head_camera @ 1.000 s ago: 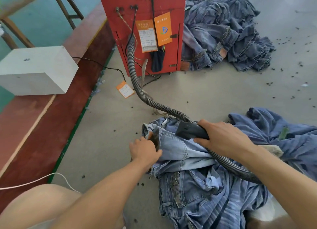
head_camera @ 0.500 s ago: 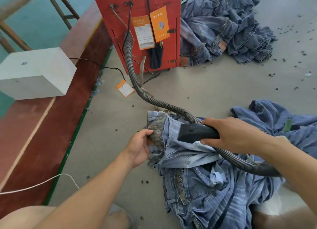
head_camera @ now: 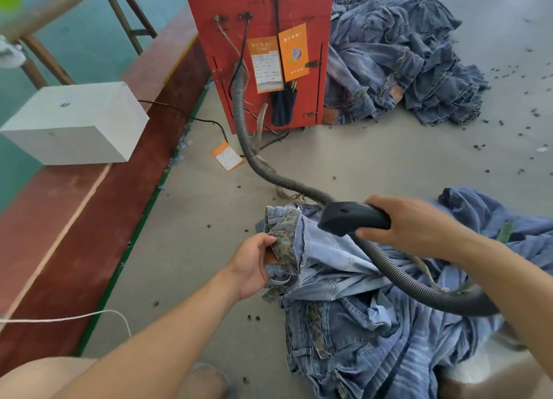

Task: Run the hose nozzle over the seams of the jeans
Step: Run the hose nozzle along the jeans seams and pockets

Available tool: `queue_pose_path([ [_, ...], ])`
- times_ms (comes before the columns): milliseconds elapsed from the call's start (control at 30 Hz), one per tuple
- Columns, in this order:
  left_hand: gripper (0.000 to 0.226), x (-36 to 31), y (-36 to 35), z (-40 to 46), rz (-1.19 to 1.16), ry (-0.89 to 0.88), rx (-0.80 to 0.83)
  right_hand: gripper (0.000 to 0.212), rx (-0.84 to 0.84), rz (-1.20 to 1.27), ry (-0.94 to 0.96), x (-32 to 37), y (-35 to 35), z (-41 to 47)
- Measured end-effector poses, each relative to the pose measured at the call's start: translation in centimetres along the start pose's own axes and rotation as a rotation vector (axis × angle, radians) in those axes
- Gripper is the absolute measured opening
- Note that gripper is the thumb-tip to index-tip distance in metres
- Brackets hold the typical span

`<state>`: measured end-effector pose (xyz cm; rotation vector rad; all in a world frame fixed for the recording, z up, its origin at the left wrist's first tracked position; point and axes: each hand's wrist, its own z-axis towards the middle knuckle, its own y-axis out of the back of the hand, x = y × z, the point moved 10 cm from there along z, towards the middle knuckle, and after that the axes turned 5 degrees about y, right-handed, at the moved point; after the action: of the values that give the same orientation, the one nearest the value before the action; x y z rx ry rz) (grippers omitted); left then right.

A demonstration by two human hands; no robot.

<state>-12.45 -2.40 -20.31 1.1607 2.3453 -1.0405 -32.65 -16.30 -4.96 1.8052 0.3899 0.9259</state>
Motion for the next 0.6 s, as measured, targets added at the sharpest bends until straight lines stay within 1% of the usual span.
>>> queue_pose_path([
  [100, 0.035, 0.1, -0.9, -0.1, -0.005, 0.013, 0.023, 0.029, 0.156, 0.054, 0.100, 2.2, -2.7, -0.3],
  [133, 0.031, 0.2, -1.3, -0.1, 0.003, 0.021, 0.030, 0.031, 0.176, 0.069, 0.141, 3.3, -3.4, -0.4],
  [200, 0.034, 0.2, -1.9, -0.1, 0.005, 0.027, 0.025, 0.035, 0.156, 0.038, 0.195, 4.7, -3.9, -0.4],
  [267, 0.033, -0.1, -2.4, 0.0, -0.015, 0.019, 0.032, 0.034, 0.087, -0.004, 0.168, 4.5, -3.2, -0.2],
  [367, 0.034, -0.6, -2.3, 0.2, -0.063, 0.020, 0.017, 0.027, -0.016, 0.025, 0.059, 2.1, -1.0, -0.3],
  [433, 0.037, -1.0, -2.3, 0.2, -0.059, 0.016, 0.030, 0.026, -0.052, 0.029, 0.004, 0.6, 0.1, -0.4],
  [500, 0.038, -1.1, -2.3, 0.0, -0.044, 0.018, 0.037, 0.027, -0.046, 0.016, -0.016, -0.2, 0.3, -0.4],
  [600, 0.044, -1.2, -2.8, -0.3, 0.005, 0.029, 0.049, 0.028, 0.072, 0.006, 0.038, 1.0, -1.5, -0.4],
])
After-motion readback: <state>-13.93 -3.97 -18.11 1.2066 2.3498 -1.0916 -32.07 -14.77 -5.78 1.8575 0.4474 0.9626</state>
